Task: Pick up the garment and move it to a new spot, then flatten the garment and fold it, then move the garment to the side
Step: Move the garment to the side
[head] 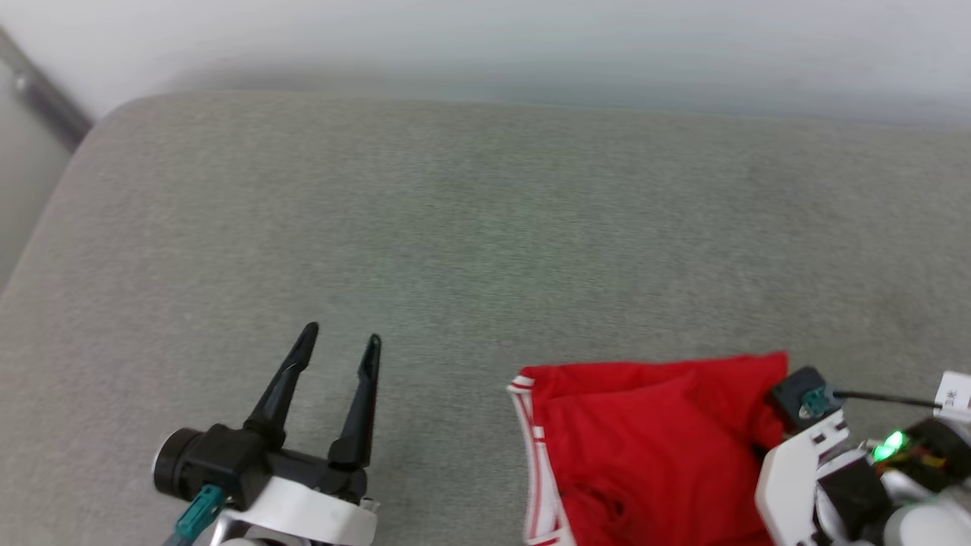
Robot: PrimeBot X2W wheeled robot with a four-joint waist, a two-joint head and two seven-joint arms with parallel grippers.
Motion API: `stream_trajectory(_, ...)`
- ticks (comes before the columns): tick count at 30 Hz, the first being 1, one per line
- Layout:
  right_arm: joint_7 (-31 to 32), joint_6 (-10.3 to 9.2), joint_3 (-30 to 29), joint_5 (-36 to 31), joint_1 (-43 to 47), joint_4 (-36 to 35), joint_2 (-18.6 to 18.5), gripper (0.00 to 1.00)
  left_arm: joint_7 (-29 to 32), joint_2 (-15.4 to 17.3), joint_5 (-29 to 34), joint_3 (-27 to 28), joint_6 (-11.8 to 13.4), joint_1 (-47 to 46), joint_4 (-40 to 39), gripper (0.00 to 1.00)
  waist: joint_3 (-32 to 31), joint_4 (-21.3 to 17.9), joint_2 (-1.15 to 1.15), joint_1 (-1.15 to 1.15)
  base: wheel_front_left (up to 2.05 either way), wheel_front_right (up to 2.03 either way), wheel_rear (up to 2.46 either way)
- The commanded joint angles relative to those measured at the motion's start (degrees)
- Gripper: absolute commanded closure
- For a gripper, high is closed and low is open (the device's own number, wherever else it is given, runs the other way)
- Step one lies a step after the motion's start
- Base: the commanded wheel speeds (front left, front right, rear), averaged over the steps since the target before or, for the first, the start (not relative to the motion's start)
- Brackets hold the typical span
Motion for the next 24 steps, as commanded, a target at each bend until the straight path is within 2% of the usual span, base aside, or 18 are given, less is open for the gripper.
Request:
stream_trajectory(1,-0.3,-0.09,2.0,-1.7,-2.7,-1.0,-4.1,1.00,-0.1,-0.1,0.0,-0.7,-0.1,-1.5,-0.2,0.00,0.6,-3.0,0.00,0.00,0.00,0.00,0.00)
stream_trajectory(6,-0.5,-0.09,10.4,-5.7,-10.8,-4.0,-17.4,1.00,-0.1,0.2,-0.3,-3.8,-0.1,-3.7,0.4,0.00,2.7,-9.4,0.00,0.00,0.00,0.00,0.00)
stream_trajectory(7,-0.5,-0.09,10.4,-5.7,-10.8,-4.0,-17.4,1.00,-0.1,0.2,-0.3,-3.8,-0.1,-3.7,0.4,0.00,2.7,-9.4,0.00,0.00,0.00,0.00,0.00)
stream_trajectory(9,-1.1,-0.08,13.5,-6.1,-14.6,-4.3,-22.1,1.00,-0.1,0.4,-0.5,-4.7,-0.1,-5.2,0.1,0.00,4.4,-12.3,0.00,0.00,0.00,0.00,0.00)
stream_trajectory(10,-1.4,-0.09,14.5,-6.0,-16.3,-4.5,-23.8,1.00,-0.1,0.6,-0.4,-5.3,-0.1,-6.0,0.0,0.00,5.3,-13.8,0.00,0.00,0.00,0.00,0.00)
stream_trajectory(11,-2.2,-0.10,16.1,-4.7,-20.9,-3.7,-27.5,1.00,-0.1,1.5,-0.2,-6.4,-0.1,-8.5,-0.2,0.00,8.4,-17.7,0.00,0.00,0.00,0.00,0.00)
stream_trajectory(13,-3.5,-0.09,17.0,-4.8,-23.8,-2.7,-29.6,1.00,-0.1,2.7,0.1,-7.2,-0.1,-10.1,-0.3,0.00,10.6,-20.1,0.00,0.00,0.00,0.00,0.00)
stream_trajectory(18,-7.8,-0.11,15.6,-3.8,-28.5,2.5,-32.0,1.00,-0.1,5.9,0.2,-8.8,-0.1,-13.9,-1.4,0.00,16.2,-25.1,0.00,0.00,0.00,0.00,0.00)
stream_trajectory(24,-13.6,-0.10,11.0,-5.3,-29.6,12.0,-33.0,1.00,-0.1,9.0,0.4,-9.3,-0.1,-17.7,-3.0,0.00,21.5,-27.2,0.00,0.00,0.00,0.00,0.00)
